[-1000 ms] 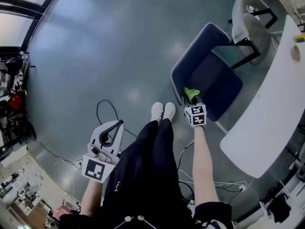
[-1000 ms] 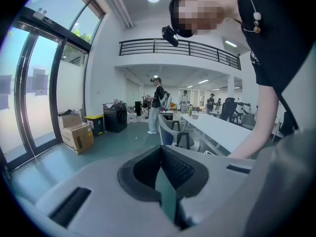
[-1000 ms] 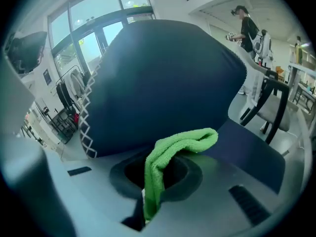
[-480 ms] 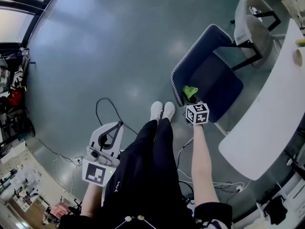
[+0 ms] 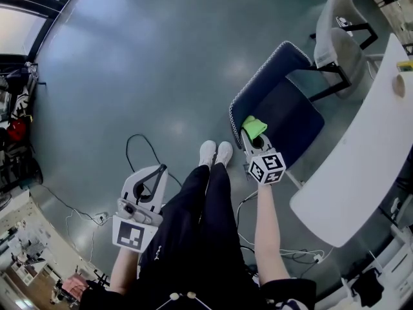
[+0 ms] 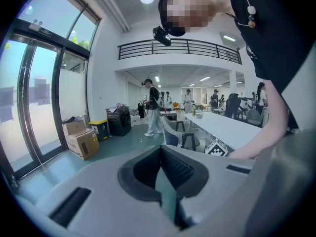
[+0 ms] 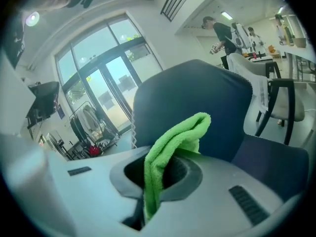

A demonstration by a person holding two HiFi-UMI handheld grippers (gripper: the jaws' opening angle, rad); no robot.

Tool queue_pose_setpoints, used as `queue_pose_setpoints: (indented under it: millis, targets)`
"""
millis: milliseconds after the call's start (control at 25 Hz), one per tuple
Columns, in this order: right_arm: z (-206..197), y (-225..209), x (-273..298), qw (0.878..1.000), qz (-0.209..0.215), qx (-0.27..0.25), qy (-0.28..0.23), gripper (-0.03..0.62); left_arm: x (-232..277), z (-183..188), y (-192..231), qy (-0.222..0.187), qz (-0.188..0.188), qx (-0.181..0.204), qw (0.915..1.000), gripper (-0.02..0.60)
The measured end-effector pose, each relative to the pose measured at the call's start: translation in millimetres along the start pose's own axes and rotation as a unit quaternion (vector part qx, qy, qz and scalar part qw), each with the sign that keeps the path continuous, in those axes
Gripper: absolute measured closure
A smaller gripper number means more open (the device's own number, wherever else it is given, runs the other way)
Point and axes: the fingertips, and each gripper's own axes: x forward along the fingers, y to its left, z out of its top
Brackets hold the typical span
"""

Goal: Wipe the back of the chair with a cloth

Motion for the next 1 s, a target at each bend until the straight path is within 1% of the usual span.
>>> queue_pose_setpoints:
  millis: [120,200,440,520,680,760,880,1000]
  targets:
    - [29.9,19.0,1.9,0.999,0.021,-0.002,-0.036,0.574,1.1,2.6,0.1,-0.002,0.003,0.0,1.0,0.583]
    - [47.6,27.7,5.3,0.998,0.027,-0.013,-0.052,0.574,1.9,4.4,-0.5,-0.002,0.005,0.001,1.0,0.583]
    - [91.6,36.0,14.6,0.994,0.04,-0.018,-0.099,0.574,0.0,10.4,3.0,-0.009,0.014,0.001,0.9999,0.583]
    - [101.9,36.0,17.3,0.994,0.041,-0.027,-0.102,0.574,-0.8,10.9,3.8,-0.009,0.016,0.001,0.9998,0.583]
    - [110.4,38.7,15.9,0.993,0.043,-0.039,-0.1,0.572,-5.1,12.7,5.1,-0.008,0.019,0.003,0.9998,0.583]
    - [126.0,42.9,12.6,0.991,0.052,-0.038,-0.119,0.574,-5.4,13.3,7.3,-0.009,0.021,0.003,0.9997,0.583]
    - [159.9,50.6,11.5,0.985,0.066,-0.05,-0.15,0.574,-3.7,13.1,8.1,-0.01,0.022,-0.001,0.9997,0.583]
    - [179.1,48.7,12.2,0.982,0.072,-0.054,-0.164,0.574,-1.9,11.7,6.0,-0.009,0.018,0.0,0.9998,0.583]
